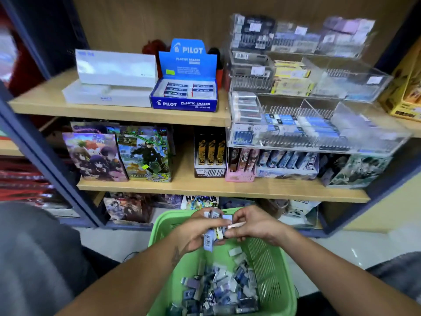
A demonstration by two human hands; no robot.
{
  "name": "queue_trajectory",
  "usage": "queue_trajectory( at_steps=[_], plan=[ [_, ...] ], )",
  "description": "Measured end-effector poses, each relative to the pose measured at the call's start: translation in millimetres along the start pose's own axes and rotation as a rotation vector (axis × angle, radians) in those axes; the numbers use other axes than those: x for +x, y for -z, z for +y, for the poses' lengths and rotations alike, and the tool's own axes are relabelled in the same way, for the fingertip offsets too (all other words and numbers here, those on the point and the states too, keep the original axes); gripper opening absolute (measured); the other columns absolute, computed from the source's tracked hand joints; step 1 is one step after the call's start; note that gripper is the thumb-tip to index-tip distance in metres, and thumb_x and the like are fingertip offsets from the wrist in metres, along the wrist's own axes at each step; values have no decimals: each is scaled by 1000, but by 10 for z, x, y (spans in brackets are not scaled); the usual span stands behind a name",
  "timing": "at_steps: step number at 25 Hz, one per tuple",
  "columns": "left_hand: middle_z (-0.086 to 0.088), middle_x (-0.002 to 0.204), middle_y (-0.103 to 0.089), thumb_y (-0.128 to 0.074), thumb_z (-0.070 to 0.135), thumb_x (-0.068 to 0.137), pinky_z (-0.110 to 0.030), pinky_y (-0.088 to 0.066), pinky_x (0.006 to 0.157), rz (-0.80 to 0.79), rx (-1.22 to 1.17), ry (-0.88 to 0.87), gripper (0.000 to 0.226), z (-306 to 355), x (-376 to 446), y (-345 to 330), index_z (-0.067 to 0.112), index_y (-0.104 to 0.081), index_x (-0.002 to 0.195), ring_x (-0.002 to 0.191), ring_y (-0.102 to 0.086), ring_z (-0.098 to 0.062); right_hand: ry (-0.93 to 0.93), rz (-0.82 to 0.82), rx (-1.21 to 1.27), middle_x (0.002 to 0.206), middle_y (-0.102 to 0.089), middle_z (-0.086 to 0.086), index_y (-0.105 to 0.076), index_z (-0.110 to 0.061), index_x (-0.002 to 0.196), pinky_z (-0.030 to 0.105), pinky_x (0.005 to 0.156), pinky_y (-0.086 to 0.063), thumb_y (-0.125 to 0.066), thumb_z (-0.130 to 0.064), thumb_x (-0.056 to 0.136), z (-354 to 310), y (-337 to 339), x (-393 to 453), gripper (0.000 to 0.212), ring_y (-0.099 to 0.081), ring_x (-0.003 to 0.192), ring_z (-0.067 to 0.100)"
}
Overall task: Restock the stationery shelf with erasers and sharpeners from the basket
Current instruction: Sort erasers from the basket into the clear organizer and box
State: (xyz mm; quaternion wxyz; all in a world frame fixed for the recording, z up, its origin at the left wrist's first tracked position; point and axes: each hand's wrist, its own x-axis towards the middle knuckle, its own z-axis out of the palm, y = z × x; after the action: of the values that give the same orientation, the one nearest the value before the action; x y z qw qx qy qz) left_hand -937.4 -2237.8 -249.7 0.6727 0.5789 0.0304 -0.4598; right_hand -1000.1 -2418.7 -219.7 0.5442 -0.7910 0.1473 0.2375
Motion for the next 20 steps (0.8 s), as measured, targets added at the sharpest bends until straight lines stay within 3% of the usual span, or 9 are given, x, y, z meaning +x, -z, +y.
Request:
queue_trajectory(
  at_steps=[2, 5, 7, 12, 16, 20],
  plan=[
    [-12, 91, -72, -83, 2, 73, -33, -57, 55, 22, 26, -28, 38, 101, -105, -22, 12, -64, 104, 77, -70, -27, 55, -18, -20, 82, -74, 8, -73, -4, 94, 29, 66, -54, -88, -19, 70, -139, 22, -128, 32, -66, 69, 17],
    [-10, 96, -71, -88, 9, 66, -30, -54, 56, 106, 68, -73, 31, 336, -265, 5, 20, -71, 89, 92, -65, -27, 58, -70, 154, 107, -69, 18, -64, -1, 115, 30, 77, -57, -73, 2, 82, -397, 87, -323, 35, -69, 81, 22],
    [-10, 92, -72, -87, 8, 67, -28, -52, 53, 112, 94, -95, 29, 524, -409, 27, 21, -70, 87, 85, -66, -26, 85, -61, 262, 116, -63, 26, -55, 0, 118, 31, 75, -58, -63, 14, 84, -607, 105, -451, 37, -69, 86, 31],
    [-17, 86, -72, -83, 7, 72, -25, -49, 45, -2, 248, -169, 36, 1042, -946, 40, 15, -66, 102, 64, -67, -27, 337, 0, 168, 98, -69, 26, -66, 3, 103, 34, 75, -60, -70, 13, 81, -1065, 95, -835, 24, -70, 78, 31],
    [-16, 82, -68, -85, 13, 63, -26, -50, 45, -100, 307, -321, 39, 1669, -1399, -11, 15, -68, 98, 62, -65, -26, 502, 10, 148, 100, -75, 19, -70, -5, 109, 33, 84, -60, -64, 11, 88, -1547, 184, -1217, 27, -73, 87, 29],
    [-16, 81, -66, -78, 10, 69, -24, -48, 38, -107, 366, -454, 30, 2296, -1783, -270, 17, -67, 96, 61, -64, -26, 632, 85, 142, 91, -76, 15, -67, -1, 113, 36, 78, -60, -62, 11, 89, -2017, 352, -1540, 27, -74, 84, 24]
  ],
)
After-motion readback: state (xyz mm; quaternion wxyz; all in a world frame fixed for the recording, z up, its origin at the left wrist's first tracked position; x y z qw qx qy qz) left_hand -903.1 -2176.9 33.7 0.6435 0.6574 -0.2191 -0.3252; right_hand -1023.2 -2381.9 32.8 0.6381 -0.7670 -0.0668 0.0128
